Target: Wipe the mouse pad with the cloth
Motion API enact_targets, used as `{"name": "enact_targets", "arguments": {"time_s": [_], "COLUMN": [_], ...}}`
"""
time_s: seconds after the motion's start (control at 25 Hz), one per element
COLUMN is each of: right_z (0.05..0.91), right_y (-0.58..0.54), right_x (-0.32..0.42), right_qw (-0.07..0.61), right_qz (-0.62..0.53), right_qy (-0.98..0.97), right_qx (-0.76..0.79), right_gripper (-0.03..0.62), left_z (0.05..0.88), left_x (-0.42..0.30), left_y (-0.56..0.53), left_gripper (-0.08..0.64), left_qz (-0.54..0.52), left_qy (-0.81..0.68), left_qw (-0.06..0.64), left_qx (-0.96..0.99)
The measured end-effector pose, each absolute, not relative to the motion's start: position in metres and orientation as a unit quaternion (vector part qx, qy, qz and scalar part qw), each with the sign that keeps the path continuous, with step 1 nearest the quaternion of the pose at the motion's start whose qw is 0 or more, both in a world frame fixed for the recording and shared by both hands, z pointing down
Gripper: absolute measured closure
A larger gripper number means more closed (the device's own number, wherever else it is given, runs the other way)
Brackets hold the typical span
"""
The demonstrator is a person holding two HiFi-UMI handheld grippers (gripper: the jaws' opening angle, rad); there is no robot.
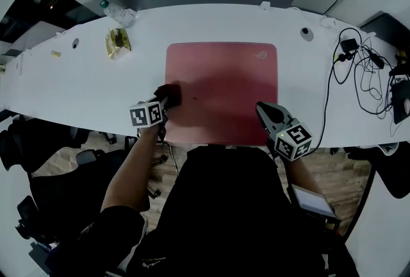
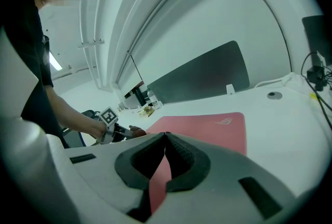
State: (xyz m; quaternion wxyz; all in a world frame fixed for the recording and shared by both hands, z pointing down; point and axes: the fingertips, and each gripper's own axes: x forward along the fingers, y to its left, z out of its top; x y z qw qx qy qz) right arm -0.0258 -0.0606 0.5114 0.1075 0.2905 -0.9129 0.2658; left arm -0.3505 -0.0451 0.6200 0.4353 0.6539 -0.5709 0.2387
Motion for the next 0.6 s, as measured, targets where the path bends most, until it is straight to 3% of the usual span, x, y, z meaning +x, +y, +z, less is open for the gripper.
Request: {"name": "enact_targets", "arguments": {"time_s": [0.6], "right_z": [0.508], "right_y": [-0.052], "right_x": [-0.043], "right_qw": [0.114], "right_qz": [0.261], "right_qy": [-0.901], "right_qx": [0.328], "right_gripper": [0.566], "left_z": [0.593], "left_x": [-0.404], "left_y": [-0.073], "left_gripper": [0.476], "left_qz": [0.259], "left_qy": [-0.609], "left_qw": [0.347], "left_qx": [0.665]}}
